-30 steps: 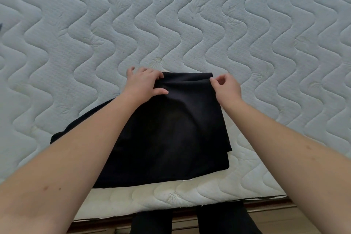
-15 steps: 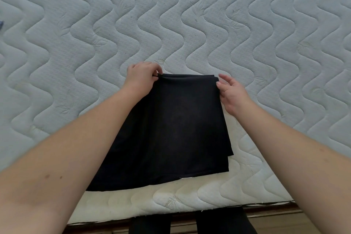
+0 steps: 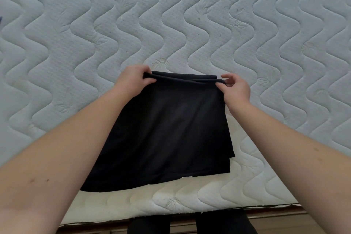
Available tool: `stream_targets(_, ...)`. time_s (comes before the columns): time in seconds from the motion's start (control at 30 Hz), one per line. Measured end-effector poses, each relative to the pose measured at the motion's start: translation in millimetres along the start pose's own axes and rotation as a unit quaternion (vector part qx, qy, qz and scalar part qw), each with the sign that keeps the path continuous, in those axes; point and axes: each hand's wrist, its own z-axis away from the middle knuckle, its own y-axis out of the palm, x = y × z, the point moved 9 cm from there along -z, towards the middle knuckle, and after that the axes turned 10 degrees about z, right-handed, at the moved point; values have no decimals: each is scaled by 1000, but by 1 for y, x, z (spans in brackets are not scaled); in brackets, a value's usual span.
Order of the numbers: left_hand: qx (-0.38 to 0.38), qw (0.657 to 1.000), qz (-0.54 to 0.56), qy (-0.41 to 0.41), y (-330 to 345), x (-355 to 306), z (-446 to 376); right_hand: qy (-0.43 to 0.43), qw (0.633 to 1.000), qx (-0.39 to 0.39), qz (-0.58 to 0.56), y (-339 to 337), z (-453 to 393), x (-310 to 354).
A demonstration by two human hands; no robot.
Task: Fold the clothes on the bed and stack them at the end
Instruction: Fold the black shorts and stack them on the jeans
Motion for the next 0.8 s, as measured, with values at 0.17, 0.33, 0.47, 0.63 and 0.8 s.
stream_targets(0.17, -87, 990, 96, -46, -2, 5, 4, -38, 996, -20, 77, -2, -2, 8)
stream_targets(0.33, -66, 982, 148, -100, 10, 14, 11, -263, 902, 29, 340, 29, 11, 55)
stream_targets(0.47, 13, 989, 110, -94, 13, 13, 19, -328, 833, 73, 439, 54, 15, 73)
stream_targets(0.63, -24, 987, 156, -15, -4, -14, 52, -453, 801, 40, 389, 49, 41, 92)
stream_targets(0.8, -3, 993, 115, 5, 15, -25, 98, -540, 739, -28, 401, 29, 76, 73)
